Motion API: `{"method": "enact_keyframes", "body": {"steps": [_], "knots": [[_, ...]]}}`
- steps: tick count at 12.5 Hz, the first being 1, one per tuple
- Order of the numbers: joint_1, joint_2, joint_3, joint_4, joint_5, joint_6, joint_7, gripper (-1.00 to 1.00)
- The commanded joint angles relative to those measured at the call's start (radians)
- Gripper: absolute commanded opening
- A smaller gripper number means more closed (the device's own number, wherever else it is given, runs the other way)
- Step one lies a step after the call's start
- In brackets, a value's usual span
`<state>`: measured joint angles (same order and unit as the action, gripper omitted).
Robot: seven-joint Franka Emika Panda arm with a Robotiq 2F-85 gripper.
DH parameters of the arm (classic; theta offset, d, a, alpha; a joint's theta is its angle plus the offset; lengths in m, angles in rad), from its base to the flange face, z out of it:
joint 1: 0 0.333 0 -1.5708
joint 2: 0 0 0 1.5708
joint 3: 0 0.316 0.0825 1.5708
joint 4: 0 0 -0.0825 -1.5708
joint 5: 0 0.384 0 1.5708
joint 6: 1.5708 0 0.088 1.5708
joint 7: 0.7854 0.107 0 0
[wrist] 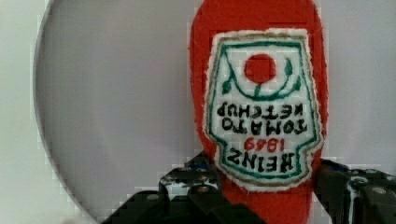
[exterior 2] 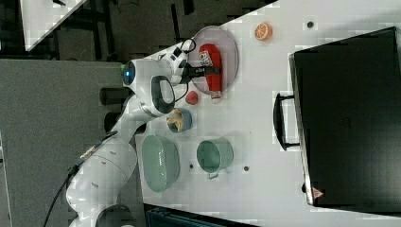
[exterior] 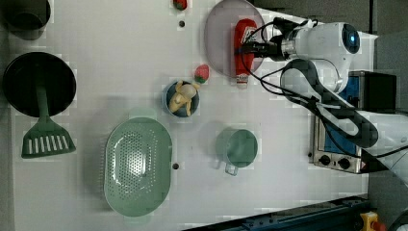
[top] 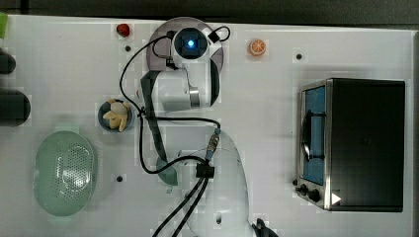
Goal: Pick ketchup from plate and place it on table.
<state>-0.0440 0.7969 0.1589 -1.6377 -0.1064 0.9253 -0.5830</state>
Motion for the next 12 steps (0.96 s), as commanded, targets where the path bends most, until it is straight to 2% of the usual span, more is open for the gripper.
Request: {"method": "enact_keyframes", "body": {"steps": [1,4,8,12], "knots": [[0.001,-0.005,0.001,0.033,-0.001,-0.007,-0.019,0.16],[-0.003,-0.062,0.001,0.06,0.003,-0.053,0.026,0.16],[-0.031,-0.225,0.0,0.064,0.008,-0.219,0.077,0.16],[-0.074,-0.377,0.0,0.059,0.105,-0.392,0.078,0.16]]}}
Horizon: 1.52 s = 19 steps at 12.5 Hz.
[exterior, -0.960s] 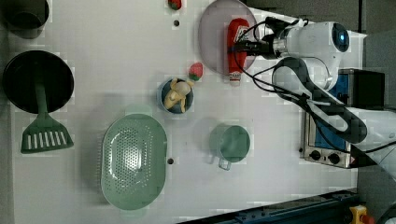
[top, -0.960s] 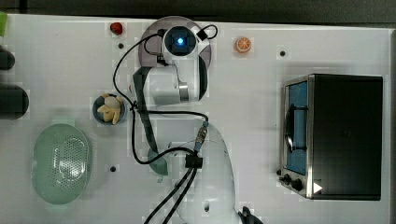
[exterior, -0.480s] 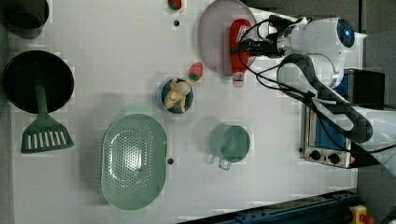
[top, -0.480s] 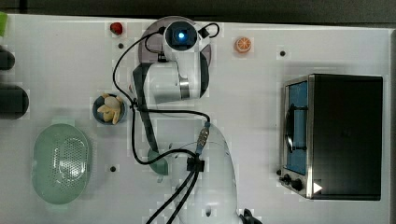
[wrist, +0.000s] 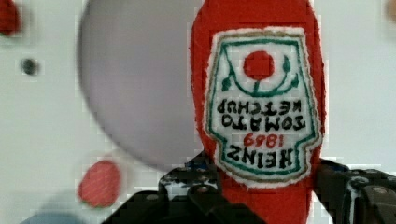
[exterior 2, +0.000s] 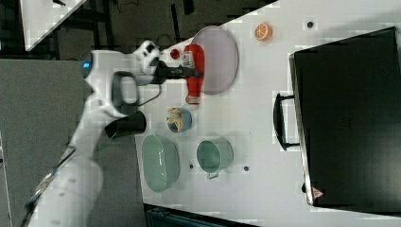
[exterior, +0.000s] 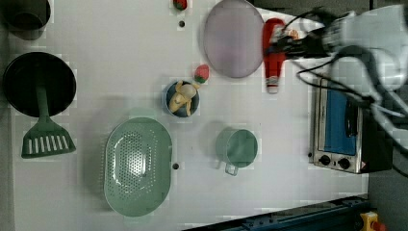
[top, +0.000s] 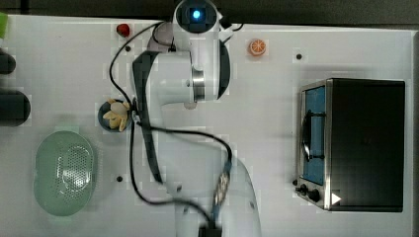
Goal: Pick ketchup from plate and place it on table.
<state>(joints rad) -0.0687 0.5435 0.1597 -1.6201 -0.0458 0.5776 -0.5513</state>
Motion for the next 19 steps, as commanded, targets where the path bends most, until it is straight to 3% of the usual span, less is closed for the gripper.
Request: {"method": "enact_keyframes", "body": {"steps": [1,5,8,15,19], "knots": [[-0.062,-0.156,-0.002,0.039,0.082,-0.096,0.047,0.16],[-0.103,-0.274,-0.044,0.014,0.117,-0.235,0.047,0.16],[-0.108,-0.358,-0.092,-0.086,0.117,-0.29,0.066,0.16],[-0.097,-0.535,-0.083,-0.427,0.114,-0.129,0.188,0.16],[-0.096,-0.553,-0.057,-0.629,0.074,0.057,0.196,0.16]]}}
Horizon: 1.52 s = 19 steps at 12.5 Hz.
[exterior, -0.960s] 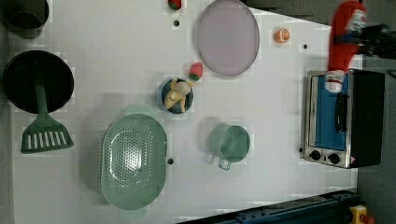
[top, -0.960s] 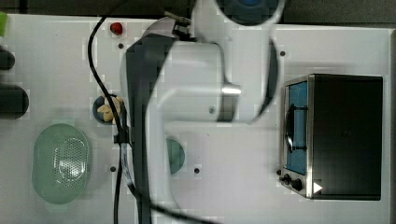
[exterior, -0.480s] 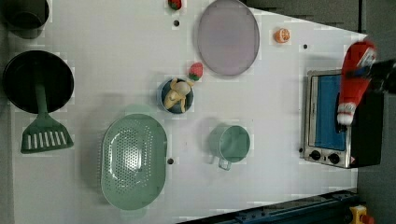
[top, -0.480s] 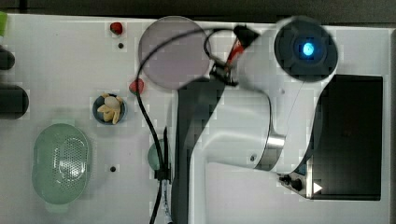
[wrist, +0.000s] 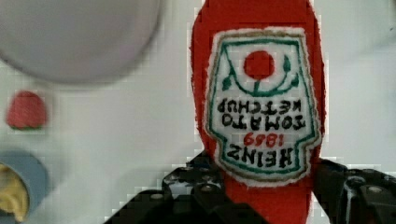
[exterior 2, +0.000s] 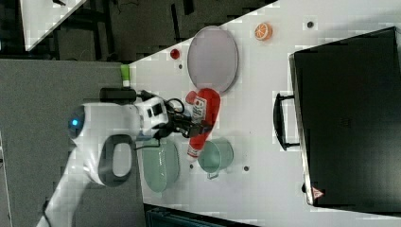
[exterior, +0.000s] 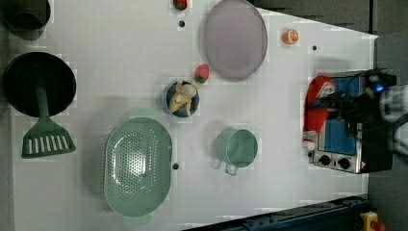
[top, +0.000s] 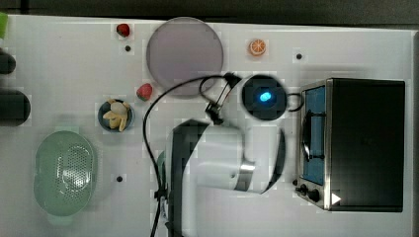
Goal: Pick ketchup from plate and place it on table.
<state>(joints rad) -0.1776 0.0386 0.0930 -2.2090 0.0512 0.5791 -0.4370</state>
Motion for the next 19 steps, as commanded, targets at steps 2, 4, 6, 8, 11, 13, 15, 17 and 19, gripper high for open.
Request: {"method": "enact_keyframes", "body": {"steps": [2,4,6,8,11,13,15,17,19], "knots": [[0.012,-0.039,0.013,-0.13,-0.096,0.163,0.119,0.16],[0.013,-0.004,0.018,-0.189,-0.101,0.224,0.159,0.16],[0.013,0.05,0.022,-0.204,-0.101,0.263,0.161,0.16],[0.012,0.102,0.021,-0.205,-0.101,0.305,0.161,0.22],[0.012,0.125,0.019,-0.201,-0.101,0.369,0.162,0.86],[0.012,0.095,0.021,-0.166,-0.099,0.308,0.194,1.0],[0.012,0.043,0.025,-0.097,-0.096,0.177,0.257,1.0],[0.012,-0.018,0.03,-0.005,-0.096,0.051,0.27,1.0],[0.012,-0.064,0.03,0.1,-0.092,-0.01,0.348,1.0]]}}
